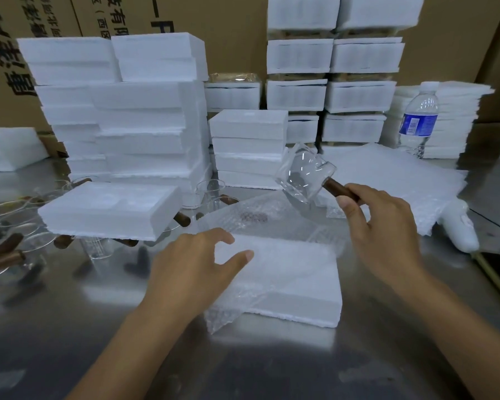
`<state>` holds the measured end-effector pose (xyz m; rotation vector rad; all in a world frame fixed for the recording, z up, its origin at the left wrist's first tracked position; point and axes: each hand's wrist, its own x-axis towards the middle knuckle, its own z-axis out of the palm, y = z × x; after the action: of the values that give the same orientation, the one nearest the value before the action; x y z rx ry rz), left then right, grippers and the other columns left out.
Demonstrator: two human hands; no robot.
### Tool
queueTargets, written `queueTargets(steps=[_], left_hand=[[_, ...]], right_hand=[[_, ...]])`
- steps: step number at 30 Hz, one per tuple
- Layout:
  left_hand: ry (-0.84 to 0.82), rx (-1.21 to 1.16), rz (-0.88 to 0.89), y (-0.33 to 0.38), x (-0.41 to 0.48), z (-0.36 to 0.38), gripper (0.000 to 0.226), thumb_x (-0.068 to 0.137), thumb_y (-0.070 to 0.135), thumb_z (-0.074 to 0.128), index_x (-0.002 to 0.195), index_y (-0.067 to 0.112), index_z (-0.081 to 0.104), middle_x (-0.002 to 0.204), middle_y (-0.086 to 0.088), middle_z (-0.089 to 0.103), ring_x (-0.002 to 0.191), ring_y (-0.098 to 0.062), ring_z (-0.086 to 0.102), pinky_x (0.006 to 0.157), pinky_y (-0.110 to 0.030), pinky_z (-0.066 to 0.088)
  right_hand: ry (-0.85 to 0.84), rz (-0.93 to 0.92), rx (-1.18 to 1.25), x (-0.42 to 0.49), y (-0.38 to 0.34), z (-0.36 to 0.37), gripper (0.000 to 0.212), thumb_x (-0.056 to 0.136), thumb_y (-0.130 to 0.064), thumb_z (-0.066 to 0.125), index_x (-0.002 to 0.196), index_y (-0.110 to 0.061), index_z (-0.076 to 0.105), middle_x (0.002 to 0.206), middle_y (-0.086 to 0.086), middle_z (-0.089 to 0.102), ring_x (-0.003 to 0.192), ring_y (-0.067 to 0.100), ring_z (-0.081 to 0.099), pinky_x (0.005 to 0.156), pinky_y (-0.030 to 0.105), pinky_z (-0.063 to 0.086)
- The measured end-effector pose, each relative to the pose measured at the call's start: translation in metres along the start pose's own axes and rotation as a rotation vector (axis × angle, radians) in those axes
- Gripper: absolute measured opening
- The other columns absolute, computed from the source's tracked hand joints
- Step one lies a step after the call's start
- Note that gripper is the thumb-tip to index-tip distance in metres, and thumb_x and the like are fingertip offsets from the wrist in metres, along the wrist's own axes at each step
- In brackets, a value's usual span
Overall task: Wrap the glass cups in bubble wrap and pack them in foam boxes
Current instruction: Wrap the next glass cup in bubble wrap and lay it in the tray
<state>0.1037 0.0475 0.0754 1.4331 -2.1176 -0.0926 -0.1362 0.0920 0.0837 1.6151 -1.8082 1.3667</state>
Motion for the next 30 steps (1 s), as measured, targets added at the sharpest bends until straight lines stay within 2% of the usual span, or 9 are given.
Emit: queueTargets(steps=[4,8,10,13,17,21,24,28,30], left_hand=[[-0.026,0.011,-0.070,-0.001,0.004,-0.002,0.037,0.073,0.067,0.058,0.100,0.042,0.063,0.061,0.019,0.042,0.078,-0.007,0.047,0.061,-0.027,0.034],[-0.010,-0.022,-0.080,-0.004,0.008,-0.002,0.026,0.075,0.052,0.071,0.096,0.040,0.063,0.076,0.016,0.054,0.073,-0.002,0.047,0.062,-0.028,0.037],[-0.021,-0.083,-0.040,-0.008,0.011,0.002,0.037,0.075,0.043,0.075,0.109,0.039,0.060,0.105,0.008,0.055,0.099,-0.011,0.050,0.080,-0.031,0.043],[-0.107,-0.184,-0.022,-0.013,0.014,0.004,0.047,0.081,0.034,0.072,0.124,0.041,0.054,0.130,0.015,0.048,0.126,-0.011,0.040,0.096,-0.024,0.032],[-0.065,-0.221,-0.021,-0.015,0.015,0.009,0.036,0.084,0.031,0.069,0.116,0.044,0.060,0.103,0.025,0.053,0.110,-0.007,0.050,0.088,-0.022,0.032],[-0.014,-0.207,-0.006,-0.014,0.018,0.008,0.021,0.082,0.036,0.070,0.103,0.040,0.066,0.079,0.015,0.053,0.084,-0.006,0.052,0.072,-0.025,0.036],[0.023,-0.211,0.026,-0.012,0.018,0.006,0.011,0.082,0.038,0.069,0.080,0.045,0.060,0.069,0.011,0.051,0.069,-0.004,0.049,0.063,-0.025,0.036],[0.092,-0.245,0.042,-0.008,0.017,0.004,0.025,0.085,0.036,0.066,0.069,0.047,0.051,0.071,0.012,0.055,0.075,-0.006,0.054,0.074,-0.031,0.041],[0.163,-0.315,0.027,-0.007,0.017,0.002,0.022,0.084,0.034,0.067,0.071,0.046,0.054,0.075,0.014,0.057,0.081,-0.002,0.055,0.073,-0.020,0.040]], right_hand=[[-0.027,0.010,0.004,0.001,0.001,0.001,0.019,0.095,-0.021,0.053,0.102,-0.009,0.066,0.077,0.001,0.061,0.068,0.021,0.046,0.076,0.035,0.033],[-0.033,-0.007,0.010,0.000,0.001,0.001,0.020,0.095,-0.022,0.052,0.102,-0.009,0.066,0.080,0.005,0.065,0.070,0.022,0.048,0.077,0.037,0.035],[-0.036,-0.007,0.008,0.000,0.001,0.002,0.021,0.095,-0.022,0.052,0.103,-0.008,0.066,0.081,0.006,0.066,0.071,0.022,0.048,0.078,0.036,0.034],[-0.046,-0.003,0.008,0.000,0.001,0.002,0.021,0.095,-0.022,0.052,0.103,-0.008,0.066,0.082,0.007,0.066,0.072,0.026,0.052,0.080,0.039,0.036],[-0.041,-0.007,0.017,0.000,0.001,0.001,0.021,0.095,-0.022,0.052,0.102,-0.008,0.066,0.078,0.005,0.065,0.068,0.025,0.051,0.079,0.040,0.037],[-0.033,-0.002,0.036,0.000,0.001,0.001,0.024,0.095,-0.027,0.051,0.100,-0.009,0.066,0.074,0.002,0.061,0.064,0.023,0.047,0.075,0.038,0.036],[-0.034,0.014,0.048,0.000,0.000,0.000,0.032,0.091,-0.032,0.044,0.099,-0.010,0.066,0.071,-0.003,0.056,0.064,0.022,0.047,0.075,0.036,0.035],[-0.016,0.006,0.049,-0.001,0.002,0.000,0.024,0.093,-0.026,0.050,0.098,-0.009,0.066,0.071,-0.006,0.053,0.058,0.016,0.044,0.074,0.037,0.035],[-0.003,0.012,0.052,0.000,0.003,0.001,0.024,0.094,-0.026,0.049,0.098,-0.010,0.066,0.070,-0.009,0.052,0.056,0.005,0.042,0.073,0.036,0.035]])
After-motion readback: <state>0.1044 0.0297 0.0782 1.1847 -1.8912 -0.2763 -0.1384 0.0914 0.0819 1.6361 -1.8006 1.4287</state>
